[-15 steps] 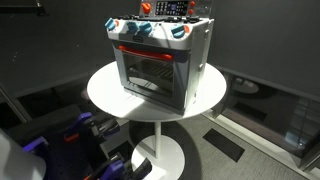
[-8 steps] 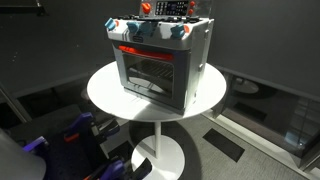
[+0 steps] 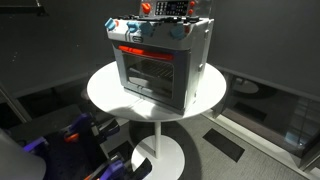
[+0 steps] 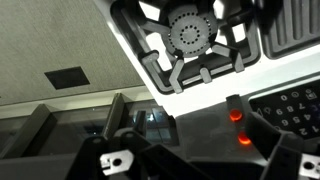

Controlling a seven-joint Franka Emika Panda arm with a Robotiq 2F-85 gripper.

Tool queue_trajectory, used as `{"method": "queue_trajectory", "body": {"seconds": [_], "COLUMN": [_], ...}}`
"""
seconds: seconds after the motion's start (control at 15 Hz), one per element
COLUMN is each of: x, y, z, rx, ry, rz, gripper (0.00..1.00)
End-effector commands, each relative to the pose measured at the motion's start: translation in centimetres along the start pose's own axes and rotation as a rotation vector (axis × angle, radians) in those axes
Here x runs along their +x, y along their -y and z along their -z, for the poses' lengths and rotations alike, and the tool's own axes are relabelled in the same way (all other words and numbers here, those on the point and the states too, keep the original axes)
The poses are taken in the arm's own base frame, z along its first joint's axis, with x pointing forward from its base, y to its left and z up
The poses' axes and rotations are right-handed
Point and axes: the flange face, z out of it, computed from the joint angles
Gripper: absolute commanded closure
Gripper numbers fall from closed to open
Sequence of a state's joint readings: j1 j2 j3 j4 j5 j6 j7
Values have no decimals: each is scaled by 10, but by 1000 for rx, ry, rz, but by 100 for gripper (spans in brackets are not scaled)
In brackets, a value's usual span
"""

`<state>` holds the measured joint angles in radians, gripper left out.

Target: Press the top button on the right side of the stove

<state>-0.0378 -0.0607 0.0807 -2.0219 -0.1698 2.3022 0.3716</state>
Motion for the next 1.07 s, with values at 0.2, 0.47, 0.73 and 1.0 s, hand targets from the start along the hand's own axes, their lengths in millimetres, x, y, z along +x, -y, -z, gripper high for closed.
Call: {"method": "queue_trajectory", "body": {"seconds": [0.2,0.47,0.73,1.0], "x": [23,28,32,36], "y": [8,15,21,25], "z": [-13,-20,-26,-31], "rx": [-26,-21,-16,-10], "ry": [1,10,14,17], "rz": [-53,-64,-69,-67], "gripper": [0,0,0,0]}}
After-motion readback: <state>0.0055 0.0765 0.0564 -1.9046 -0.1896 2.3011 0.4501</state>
